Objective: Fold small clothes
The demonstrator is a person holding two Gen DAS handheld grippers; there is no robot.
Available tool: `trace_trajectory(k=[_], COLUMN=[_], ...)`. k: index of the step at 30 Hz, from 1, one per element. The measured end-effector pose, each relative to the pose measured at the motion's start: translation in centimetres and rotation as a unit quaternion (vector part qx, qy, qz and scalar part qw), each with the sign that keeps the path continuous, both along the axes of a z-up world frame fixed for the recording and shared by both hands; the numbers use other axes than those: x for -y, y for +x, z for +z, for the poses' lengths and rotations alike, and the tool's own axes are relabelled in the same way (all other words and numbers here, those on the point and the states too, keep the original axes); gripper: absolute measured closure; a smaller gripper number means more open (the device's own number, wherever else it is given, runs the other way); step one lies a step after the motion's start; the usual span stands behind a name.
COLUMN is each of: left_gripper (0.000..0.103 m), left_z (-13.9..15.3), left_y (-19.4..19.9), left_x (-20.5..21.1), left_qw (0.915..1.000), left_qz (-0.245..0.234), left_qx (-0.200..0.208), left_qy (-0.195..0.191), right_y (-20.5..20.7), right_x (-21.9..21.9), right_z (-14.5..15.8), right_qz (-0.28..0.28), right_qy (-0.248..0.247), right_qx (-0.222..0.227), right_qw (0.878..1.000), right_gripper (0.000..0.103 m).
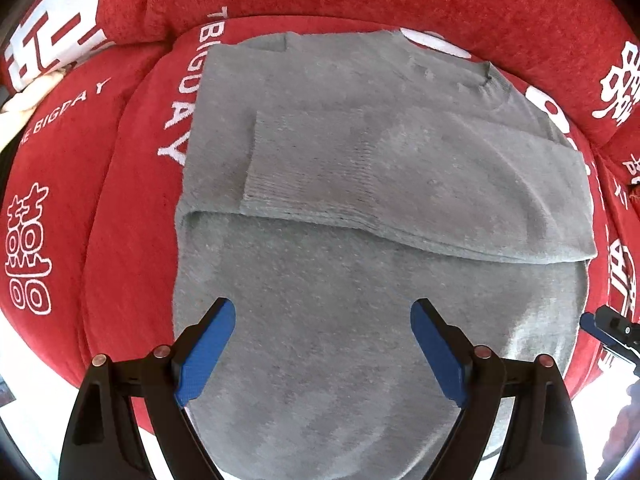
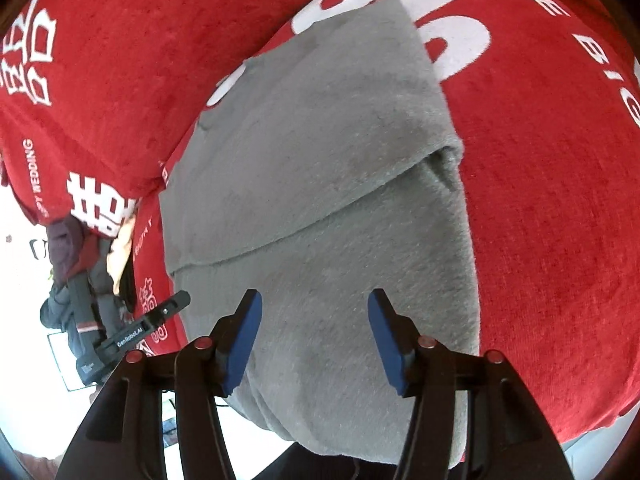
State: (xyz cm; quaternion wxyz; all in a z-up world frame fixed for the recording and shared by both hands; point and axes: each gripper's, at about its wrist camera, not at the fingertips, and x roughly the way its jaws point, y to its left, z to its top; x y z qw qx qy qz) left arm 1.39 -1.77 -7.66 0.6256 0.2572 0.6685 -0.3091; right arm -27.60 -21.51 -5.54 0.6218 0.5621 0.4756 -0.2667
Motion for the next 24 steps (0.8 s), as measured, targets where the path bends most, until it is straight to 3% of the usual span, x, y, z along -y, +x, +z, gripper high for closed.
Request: trace_trajectory(k=[9,13,24], left_gripper=[0.013,0.013,0.013], left_z=[0.6,0.9,0.6], left_y=[-2.1,-3.4,-7.1], left_x=[1.5,1.9,-1.9], left_qw=[1.0,1.0,0.9993], left_qz=[-0.006,0.001,0.025], left_qx=[0.002,0.002,-0.026], left_qy=[0.003,0.004,0.013], right_y=[0.3,0.4,-0.5], right_x=[0.6,0.8,0.6], right_z=[1.0,1.6,0.2], right_qz=[0.031,0.057,0.103], right_qy=[-0.015,-0.029,0.019], right_qx=[0.017,0.026,0.039], right_qw=[0.999,0.998,0.994], right_gripper=[0.041,0.034,0.034])
